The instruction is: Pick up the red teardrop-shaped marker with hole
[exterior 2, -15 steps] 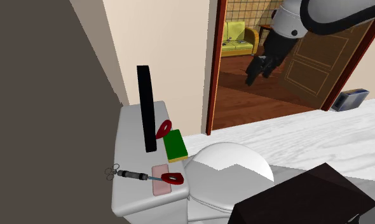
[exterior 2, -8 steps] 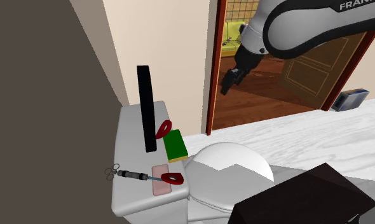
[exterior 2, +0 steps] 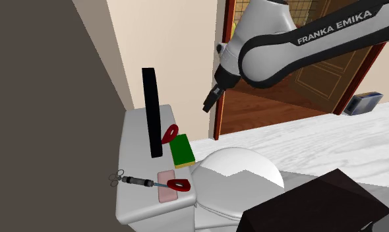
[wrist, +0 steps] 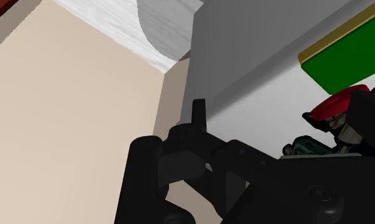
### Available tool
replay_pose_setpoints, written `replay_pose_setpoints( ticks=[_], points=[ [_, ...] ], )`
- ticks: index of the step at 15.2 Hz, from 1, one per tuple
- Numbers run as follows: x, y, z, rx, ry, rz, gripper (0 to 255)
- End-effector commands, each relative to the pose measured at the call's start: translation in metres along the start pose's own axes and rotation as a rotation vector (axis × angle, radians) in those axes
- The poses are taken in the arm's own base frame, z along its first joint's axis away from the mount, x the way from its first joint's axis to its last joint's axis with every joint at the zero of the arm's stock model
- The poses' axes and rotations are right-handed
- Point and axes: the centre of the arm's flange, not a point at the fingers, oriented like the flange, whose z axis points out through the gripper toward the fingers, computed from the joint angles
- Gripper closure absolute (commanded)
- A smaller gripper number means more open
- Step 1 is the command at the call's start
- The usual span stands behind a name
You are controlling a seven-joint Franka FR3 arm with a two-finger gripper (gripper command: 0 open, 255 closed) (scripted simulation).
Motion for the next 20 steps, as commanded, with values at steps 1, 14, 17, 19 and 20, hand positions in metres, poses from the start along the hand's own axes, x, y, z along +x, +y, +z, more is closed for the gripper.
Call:
replay_pose_setpoints(
  ticks=[1, 14, 17, 19, 20],
  points=[
    [0.013, -0.013, 0.018, 0.015, 0.019, -0.059, 0],
    [0.052, -0.093, 0.109, 0.089, 0.105, -0.345, 0],
    [0.046, -0.094, 0.124, 0.089, 0.105, -0.345, 0],
    [0.043, -0.094, 0.131, 0.089, 0.105, -0.345, 0],
    [0.043, -0.094, 0.131, 0.089, 0.105, -0.345, 0]
  ],
)
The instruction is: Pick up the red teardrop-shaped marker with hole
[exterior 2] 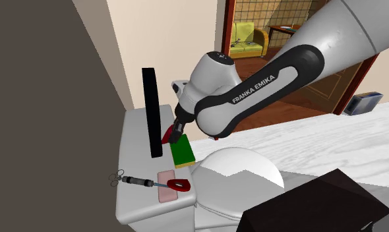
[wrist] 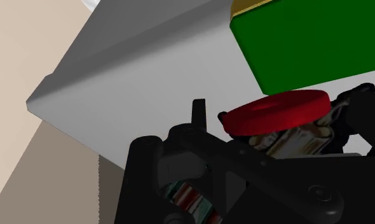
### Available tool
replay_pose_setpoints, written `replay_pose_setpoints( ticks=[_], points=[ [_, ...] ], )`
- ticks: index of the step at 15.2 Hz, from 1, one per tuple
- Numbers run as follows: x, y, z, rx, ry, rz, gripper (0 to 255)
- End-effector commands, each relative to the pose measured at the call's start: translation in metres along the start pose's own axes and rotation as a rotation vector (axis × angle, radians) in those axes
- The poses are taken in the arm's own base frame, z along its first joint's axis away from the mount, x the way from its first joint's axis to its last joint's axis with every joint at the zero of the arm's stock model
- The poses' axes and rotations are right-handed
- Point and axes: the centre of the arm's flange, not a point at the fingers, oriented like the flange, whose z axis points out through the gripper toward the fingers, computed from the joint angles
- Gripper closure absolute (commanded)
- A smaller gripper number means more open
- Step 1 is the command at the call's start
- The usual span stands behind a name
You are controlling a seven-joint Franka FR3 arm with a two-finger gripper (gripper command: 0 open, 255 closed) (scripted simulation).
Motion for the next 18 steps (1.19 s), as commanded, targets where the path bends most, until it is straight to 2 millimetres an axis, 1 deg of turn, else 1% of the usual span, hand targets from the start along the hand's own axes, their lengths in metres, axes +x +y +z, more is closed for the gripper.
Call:
replay_pose_setpoints(
  ticks=[1, 2, 11, 18],
  points=[
    [-0.001, 0.000, 0.002, 0.000, 0.000, 0.000, 0],
    [-0.001, 0.000, 0.001, 0.000, 0.000, 0.000, 255],
    [-0.001, 0.000, 0.002, 0.000, 0.000, 0.000, 255],
    [0.015, 0.005, -0.031, 0.000, 0.000, 0.000, 255]
  ],
)
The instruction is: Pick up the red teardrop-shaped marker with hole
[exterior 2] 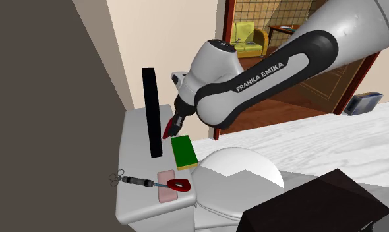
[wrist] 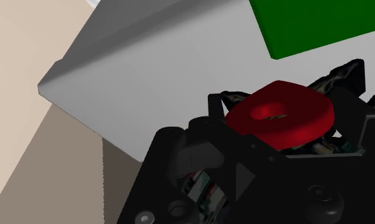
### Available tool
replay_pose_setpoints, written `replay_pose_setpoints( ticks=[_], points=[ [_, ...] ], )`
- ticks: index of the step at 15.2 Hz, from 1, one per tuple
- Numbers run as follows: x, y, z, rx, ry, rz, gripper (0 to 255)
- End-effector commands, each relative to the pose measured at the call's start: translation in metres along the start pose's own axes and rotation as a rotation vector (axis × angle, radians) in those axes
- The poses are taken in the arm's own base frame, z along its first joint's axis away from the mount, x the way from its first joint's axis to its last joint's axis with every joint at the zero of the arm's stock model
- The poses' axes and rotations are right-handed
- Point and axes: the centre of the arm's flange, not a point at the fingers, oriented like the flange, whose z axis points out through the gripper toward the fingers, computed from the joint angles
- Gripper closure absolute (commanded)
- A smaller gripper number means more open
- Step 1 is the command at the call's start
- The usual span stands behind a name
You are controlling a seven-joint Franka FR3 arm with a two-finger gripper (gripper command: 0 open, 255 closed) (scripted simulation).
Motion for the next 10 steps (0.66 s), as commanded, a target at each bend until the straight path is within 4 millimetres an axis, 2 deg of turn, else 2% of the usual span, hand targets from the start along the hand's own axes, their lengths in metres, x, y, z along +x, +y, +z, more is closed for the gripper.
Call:
replay_pose_setpoints(
  ticks=[1, 8, 10],
  points=[
    [0.005, 0.002, -0.010, 0.000, 0.000, 0.000, 255],
    [0.022, 0.006, -0.043, 0.000, 0.000, 0.000, 255],
    [0.022, 0.006, -0.044, 0.000, 0.000, 0.000, 255]
  ],
)
